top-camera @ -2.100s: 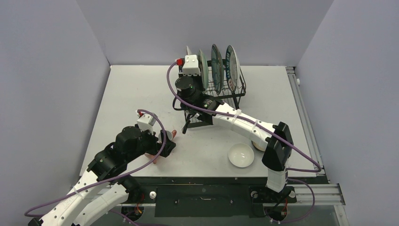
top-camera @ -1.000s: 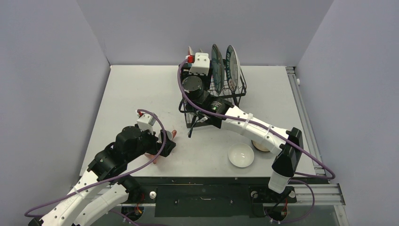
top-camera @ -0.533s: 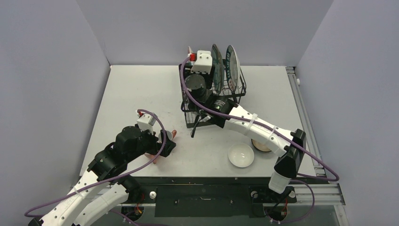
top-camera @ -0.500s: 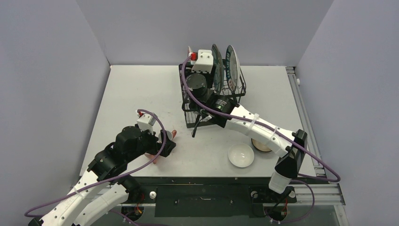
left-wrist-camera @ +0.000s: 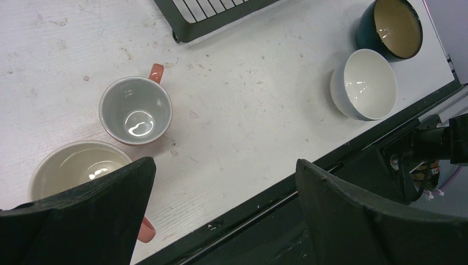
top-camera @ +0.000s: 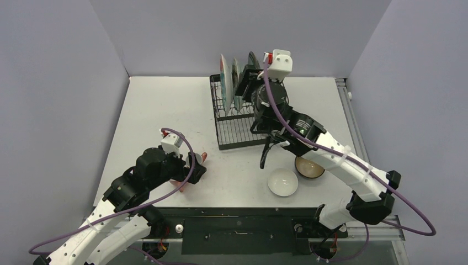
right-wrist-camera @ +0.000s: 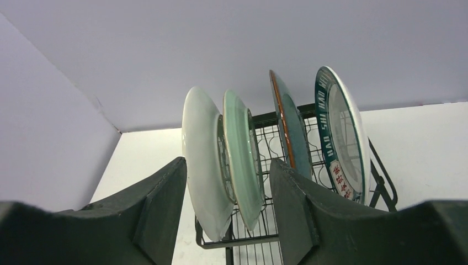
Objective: Load the mixed dishes into the dish rack
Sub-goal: Pick up the cup at the corner of the board.
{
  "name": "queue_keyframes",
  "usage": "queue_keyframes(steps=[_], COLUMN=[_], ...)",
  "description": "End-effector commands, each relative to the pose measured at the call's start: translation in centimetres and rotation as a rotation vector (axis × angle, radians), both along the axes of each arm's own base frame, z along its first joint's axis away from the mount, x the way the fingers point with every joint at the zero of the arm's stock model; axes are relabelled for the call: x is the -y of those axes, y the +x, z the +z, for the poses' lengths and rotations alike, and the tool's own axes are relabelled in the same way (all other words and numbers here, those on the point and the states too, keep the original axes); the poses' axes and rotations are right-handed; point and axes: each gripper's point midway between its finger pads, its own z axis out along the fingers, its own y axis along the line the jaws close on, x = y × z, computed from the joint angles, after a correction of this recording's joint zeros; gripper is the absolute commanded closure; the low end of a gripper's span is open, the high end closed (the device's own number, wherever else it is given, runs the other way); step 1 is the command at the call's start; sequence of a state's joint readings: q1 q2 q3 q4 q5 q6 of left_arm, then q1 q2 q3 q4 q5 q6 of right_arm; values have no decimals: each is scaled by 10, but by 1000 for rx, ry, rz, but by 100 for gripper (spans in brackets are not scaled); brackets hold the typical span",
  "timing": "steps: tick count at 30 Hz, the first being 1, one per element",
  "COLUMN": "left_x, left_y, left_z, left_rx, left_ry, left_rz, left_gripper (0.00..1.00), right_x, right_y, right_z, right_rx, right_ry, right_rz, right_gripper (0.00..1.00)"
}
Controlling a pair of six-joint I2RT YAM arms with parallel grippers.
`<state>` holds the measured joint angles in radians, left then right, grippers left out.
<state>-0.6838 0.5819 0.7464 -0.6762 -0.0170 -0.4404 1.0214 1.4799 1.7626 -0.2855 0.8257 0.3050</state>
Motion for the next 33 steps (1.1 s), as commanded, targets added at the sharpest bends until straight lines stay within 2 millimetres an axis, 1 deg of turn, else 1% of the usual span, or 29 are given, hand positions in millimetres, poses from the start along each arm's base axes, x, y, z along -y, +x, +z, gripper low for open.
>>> queue_keyframes(steps=[1, 5, 7, 8, 9, 10, 11, 12, 13, 14, 15, 16, 17, 18, 19, 20, 21, 25, 26, 27, 28, 29, 30, 31, 32, 33], left_x=[6, 6, 6, 6, 5, 4, 1, 0, -3, -7, -8, -8, -9, -9, -10, -11, -13, -26, -30, -31, -33, -34, -36, -37, -39, -40], left_y=[6, 6, 6, 6, 7, 8, 9, 12, 13, 16, 16, 17, 16, 17, 16, 17, 16, 14, 11, 11, 8, 7, 5, 4, 1, 0], left_z=[15, 14, 14, 14, 14, 13, 13, 14, 9, 12, 6, 8, 4, 6, 3, 4, 1, -8, -10, -11, -15, -17, -20, -21, -23, -24], left_rx=[49, 49, 48, 48, 47, 45, 40, 37, 15, 12, -16, -21, -46, -56, -74, -83, -100, -170, -196, -212, -240, -253, -269, -274, -286, -292], left_ry=[-40, -39, -40, -40, -39, -36, -30, -21, 5, 9, 33, 29, 44, 34, 45, 41, 53, 80, 88, 96, 104, 109, 116, 119, 122, 120], left_rz=[-11, -12, -12, -10, -3, 5, 29, 47, 60, 95, 107, 116, 121, 135, 141, 158, 172, 273, 300, 312, 328, 337, 347, 353, 362, 370], left_gripper=[4, 4, 4, 4, 4, 4, 4, 4, 4, 4, 4, 4, 4, 4, 4, 4, 4, 4, 4, 4, 4, 4, 4, 4, 4, 4], right_x=[16, 27, 29, 34, 35, 39, 40, 44, 44, 48, 48, 53, 56, 58, 62, 65, 69, 85, 86, 90, 91, 95, 97, 101, 103, 107], right_y=[-16, -28, -34, -37, -39, -42, -44, -47, -48, -51, -52, -55, -58, -59, -62, -64, -66, -74, -75, -78, -79, -81, -83, -85, -86, -88], right_z=[5, -1, -11, -9, -17, -18, -26, -26, -37, -37, -48, -48, -57, -61, -68, -69, -75, -88, -96, -97, -105, -106, -114, -114, -121, -121], right_rx=[-18, -43, -67, -66, -82, -83, -98, -98, -115, -116, -134, -135, -148, -156, -167, -169, -179, -200, -214, -214, -227, -226, -239, -238, -248, -245], right_ry=[37, 26, 5, 10, -5, -2, -15, -9, -24, -19, -32, -26, -32, -33, -44, -41, -52, -53, -61, -55, -63, -59, -73, -69, -83, -79], right_rz=[49, 82, 105, 109, 113, 116, 120, 124, 128, 132, 133, 133, 133, 132, 129, 128, 122, 102, 100, 101, 102, 102, 99, 96, 92, 92], right_gripper=[47, 47, 47, 47, 47, 47, 47, 47, 47, 47, 47, 47, 47, 48, 48, 48, 48, 51, 51, 51, 51, 51, 51, 51, 51, 51])
